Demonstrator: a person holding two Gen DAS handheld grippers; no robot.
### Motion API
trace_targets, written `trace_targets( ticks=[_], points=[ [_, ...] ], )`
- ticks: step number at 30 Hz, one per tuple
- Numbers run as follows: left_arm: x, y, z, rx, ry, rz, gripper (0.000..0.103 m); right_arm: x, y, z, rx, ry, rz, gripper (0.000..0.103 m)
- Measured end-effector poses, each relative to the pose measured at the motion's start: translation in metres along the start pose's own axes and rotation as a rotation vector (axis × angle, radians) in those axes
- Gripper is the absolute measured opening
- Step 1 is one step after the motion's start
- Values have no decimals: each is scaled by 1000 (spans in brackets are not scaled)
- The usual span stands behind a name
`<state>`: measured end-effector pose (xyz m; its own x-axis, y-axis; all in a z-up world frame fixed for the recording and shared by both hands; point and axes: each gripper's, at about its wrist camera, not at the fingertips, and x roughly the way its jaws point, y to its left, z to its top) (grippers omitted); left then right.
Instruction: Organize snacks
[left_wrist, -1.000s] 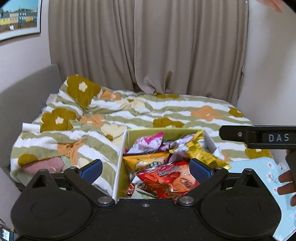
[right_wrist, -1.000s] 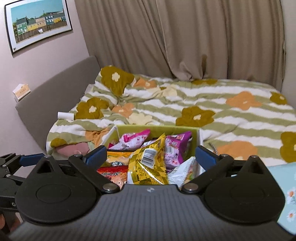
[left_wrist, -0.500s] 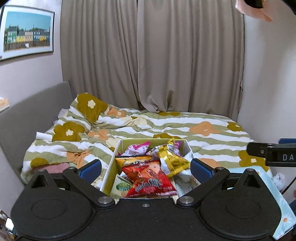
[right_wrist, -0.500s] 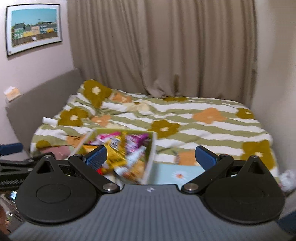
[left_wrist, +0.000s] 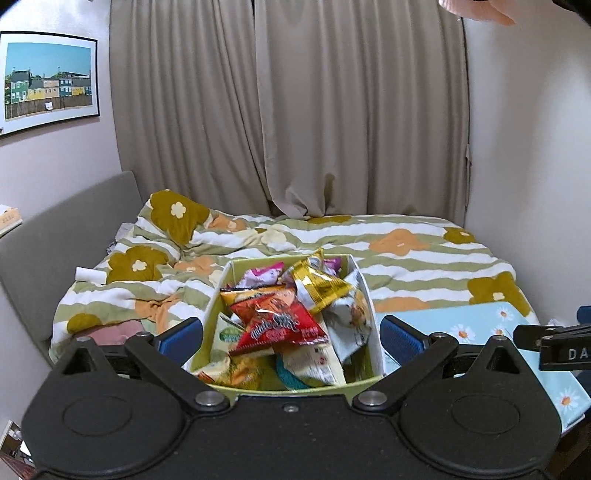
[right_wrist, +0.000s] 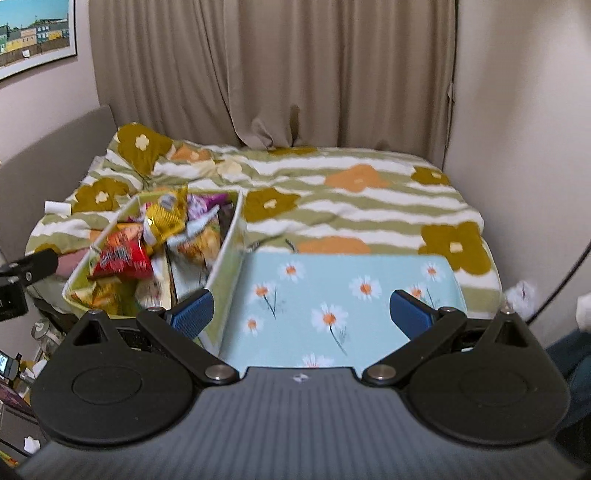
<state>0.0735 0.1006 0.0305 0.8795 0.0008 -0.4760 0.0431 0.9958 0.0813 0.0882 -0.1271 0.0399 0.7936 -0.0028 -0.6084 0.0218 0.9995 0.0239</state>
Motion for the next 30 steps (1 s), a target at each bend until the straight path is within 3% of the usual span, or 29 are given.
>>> trace_targets(
  ticks=[30],
  points=[
    [2, -13, -13, 25, 26, -27, 103, -2, -3, -7, 19, 17, -24, 103]
  ],
)
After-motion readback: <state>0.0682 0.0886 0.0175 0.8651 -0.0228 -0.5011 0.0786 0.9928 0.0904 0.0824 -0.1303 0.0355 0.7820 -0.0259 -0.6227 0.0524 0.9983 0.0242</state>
